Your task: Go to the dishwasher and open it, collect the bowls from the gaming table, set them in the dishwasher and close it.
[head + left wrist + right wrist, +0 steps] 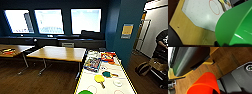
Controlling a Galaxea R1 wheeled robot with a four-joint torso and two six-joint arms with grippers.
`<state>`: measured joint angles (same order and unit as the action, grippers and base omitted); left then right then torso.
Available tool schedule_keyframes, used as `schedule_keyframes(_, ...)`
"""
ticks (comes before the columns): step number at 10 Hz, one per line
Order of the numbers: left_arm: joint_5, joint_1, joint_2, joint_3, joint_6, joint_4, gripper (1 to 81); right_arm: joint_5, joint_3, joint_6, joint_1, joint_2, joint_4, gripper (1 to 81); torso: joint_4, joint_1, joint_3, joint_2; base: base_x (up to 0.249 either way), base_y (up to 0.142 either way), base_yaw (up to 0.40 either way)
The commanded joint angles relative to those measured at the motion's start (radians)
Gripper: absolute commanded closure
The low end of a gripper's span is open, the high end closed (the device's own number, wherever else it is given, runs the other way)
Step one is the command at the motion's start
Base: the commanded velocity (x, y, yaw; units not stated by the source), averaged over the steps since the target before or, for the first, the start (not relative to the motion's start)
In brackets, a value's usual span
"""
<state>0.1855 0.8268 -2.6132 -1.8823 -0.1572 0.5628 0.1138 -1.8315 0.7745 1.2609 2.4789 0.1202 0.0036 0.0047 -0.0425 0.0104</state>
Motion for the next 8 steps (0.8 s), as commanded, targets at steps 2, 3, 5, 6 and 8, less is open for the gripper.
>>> schedule_keyframes(2,0.026,-0.131,0.048,0.055,-0.005,-0.004,81.1,-0.023,0.023,-0.003,-0.076,-0.032,0.019,81.1,0.0,0.0,0.0,0.0,0.0,0.0,0.0)
schedule_keyframes(3,0.026,-0.13,0.048,0.054,-0.005,-0.004,81.1,-0.023,0.019,-0.003,-0.076,-0.033,0.019,81.1,0.0,0.0,0.0,0.0,-0.066,0.0,0.0)
schedule_keyframes(5,0.026,-0.125,0.05,0.049,-0.007,-0.006,81.1,-0.022,0.015,-0.003,-0.076,-0.032,0.019,81.1,0.0,0.001,0.0,-0.001,-0.093,0.0,0.0)
schedule_keyframes(6,0.026,-0.12,0.053,0.048,-0.007,-0.006,81.1,-0.023,0.014,-0.003,-0.076,-0.03,0.019,81.1,0.0,0.001,0.0,0.0,-0.104,0.0,0.0)
schedule_keyframes(8,0.026,-0.113,0.056,0.048,-0.008,-0.006,81.1,-0.023,0.006,-0.003,-0.076,-0.024,0.021,81.1,0.0,-0.001,0.0,0.0,-0.108,0.0,0.0)
